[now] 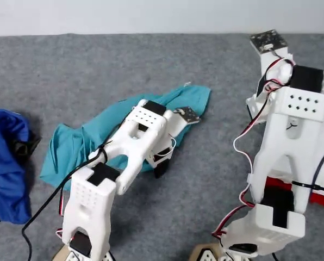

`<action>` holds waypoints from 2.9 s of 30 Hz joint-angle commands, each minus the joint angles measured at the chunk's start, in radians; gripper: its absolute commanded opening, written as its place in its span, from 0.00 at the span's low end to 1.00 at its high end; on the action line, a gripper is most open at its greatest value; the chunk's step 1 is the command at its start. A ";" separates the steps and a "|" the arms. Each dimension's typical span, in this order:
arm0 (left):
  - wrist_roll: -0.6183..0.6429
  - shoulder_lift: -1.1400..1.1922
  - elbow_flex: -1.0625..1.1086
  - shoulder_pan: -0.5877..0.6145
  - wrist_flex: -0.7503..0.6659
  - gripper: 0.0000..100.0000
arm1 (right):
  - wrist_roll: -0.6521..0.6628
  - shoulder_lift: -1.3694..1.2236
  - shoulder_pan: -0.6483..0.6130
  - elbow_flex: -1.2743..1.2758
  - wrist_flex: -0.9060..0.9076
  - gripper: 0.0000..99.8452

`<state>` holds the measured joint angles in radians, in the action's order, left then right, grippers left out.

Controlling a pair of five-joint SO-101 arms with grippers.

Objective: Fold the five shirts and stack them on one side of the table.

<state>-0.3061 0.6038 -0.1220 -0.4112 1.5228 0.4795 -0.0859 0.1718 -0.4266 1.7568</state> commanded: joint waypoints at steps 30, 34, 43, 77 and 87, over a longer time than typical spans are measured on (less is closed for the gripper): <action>0.005 -1.177 0.131 0.555 0.235 0.00 | -0.005 0.108 -0.030 -0.005 0.039 0.21; -0.058 -1.293 0.223 0.727 0.230 0.00 | -0.005 0.108 -0.133 -0.005 0.039 0.21; -0.106 -1.333 0.522 0.987 0.110 0.00 | -0.003 0.013 -0.461 -0.008 0.027 0.22; -0.120 -1.335 0.769 1.008 -0.049 0.00 | 0.054 -1.164 -0.740 -1.026 -0.162 0.09; -0.044 -1.335 0.657 1.008 -0.049 0.00 | 0.089 -1.012 -0.697 -1.254 0.038 0.01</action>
<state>-0.4043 -0.7096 0.6191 0.5938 1.4876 0.5562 -1.2306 -0.5539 -1.6157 1.7553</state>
